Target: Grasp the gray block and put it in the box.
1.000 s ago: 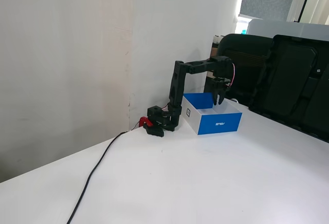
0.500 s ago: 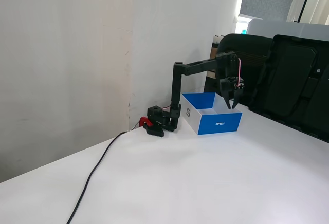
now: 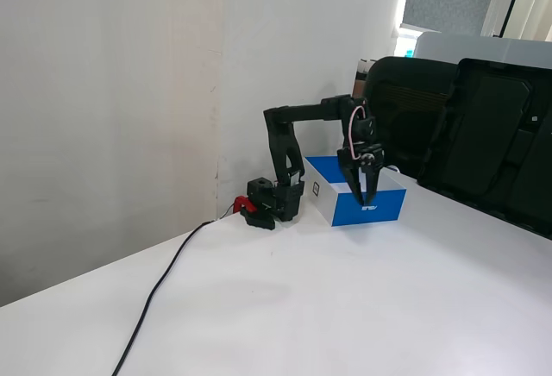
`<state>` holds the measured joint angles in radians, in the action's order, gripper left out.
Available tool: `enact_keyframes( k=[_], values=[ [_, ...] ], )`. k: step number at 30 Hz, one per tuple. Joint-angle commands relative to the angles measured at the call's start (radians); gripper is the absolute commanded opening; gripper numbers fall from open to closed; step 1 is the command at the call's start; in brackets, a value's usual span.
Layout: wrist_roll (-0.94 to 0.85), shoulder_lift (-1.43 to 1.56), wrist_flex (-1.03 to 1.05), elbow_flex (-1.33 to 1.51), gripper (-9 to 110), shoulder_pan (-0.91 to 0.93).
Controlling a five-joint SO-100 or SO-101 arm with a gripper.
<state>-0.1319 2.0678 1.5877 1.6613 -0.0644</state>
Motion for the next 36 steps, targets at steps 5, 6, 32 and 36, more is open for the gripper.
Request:
enact_keyframes(
  k=[5, 6, 32, 36],
  values=[
    [-0.078, 0.261, -0.295, 0.380, 0, -0.215],
    [-0.084, 0.272, -0.331, 0.428, 0, -0.235],
    [-0.135, 0.434, -0.865, 1.026, 0, -0.041],
    [-0.129, 0.518, -0.873, 1.101, 0, 0.003]
  ],
)
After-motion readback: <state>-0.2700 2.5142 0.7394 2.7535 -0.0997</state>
